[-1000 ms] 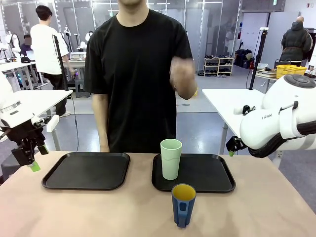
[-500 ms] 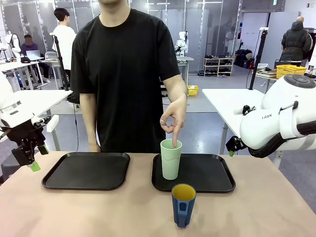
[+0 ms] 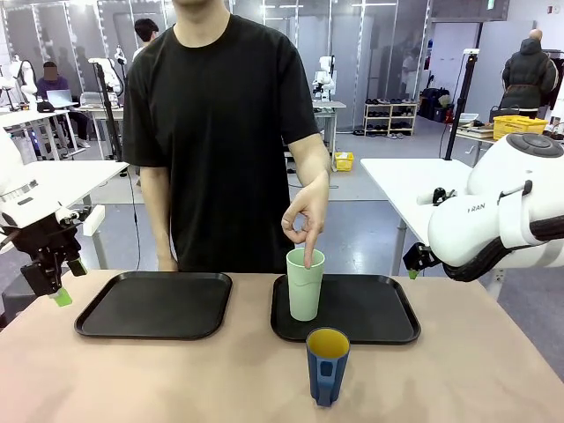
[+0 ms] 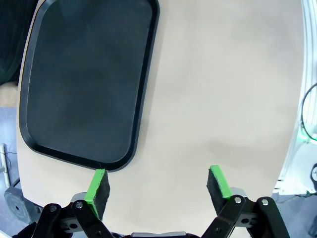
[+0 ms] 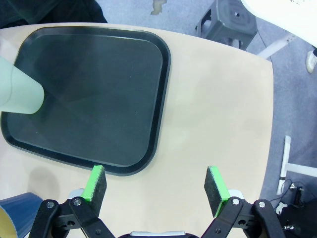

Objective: Sort and store the cups by type.
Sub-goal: Pick up the Handle plastic cup and place it into the empty Flat Tray.

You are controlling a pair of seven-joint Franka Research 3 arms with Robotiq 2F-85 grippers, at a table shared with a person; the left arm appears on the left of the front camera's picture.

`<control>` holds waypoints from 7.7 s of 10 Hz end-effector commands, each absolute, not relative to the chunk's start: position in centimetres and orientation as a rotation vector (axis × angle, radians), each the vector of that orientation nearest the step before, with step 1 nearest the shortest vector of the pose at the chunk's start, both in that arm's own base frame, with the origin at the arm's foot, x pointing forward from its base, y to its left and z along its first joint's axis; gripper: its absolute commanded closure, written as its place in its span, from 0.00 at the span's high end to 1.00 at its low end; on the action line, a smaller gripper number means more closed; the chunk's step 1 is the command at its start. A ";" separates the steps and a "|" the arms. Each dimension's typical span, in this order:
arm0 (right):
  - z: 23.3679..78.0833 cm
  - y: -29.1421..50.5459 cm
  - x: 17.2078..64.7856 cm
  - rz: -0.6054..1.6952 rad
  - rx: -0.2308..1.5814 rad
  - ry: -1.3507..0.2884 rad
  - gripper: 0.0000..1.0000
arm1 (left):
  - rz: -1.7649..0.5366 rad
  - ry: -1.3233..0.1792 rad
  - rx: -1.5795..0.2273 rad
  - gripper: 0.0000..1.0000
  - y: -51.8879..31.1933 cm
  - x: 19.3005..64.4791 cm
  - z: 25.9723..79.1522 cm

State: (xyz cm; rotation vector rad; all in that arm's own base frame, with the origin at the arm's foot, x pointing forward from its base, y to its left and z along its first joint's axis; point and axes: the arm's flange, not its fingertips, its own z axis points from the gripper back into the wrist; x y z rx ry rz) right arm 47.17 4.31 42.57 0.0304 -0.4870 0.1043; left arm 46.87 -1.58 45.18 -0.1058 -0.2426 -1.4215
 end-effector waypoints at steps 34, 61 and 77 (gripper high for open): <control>29.8 4.0 41.7 1.485 0.759 -0.809 1.00 | -1.418 -0.249 -0.091 1.00 -1.6 47.0 45.3; 24.2 11.9 41.6 1.421 0.978 -0.862 1.00 | -1.418 -0.249 -0.091 1.00 -1.6 47.0 45.3; 20.9 15.4 41.4 1.429 1.175 -0.963 0.83 | -1.418 -0.249 -0.091 1.00 -1.6 47.0 45.3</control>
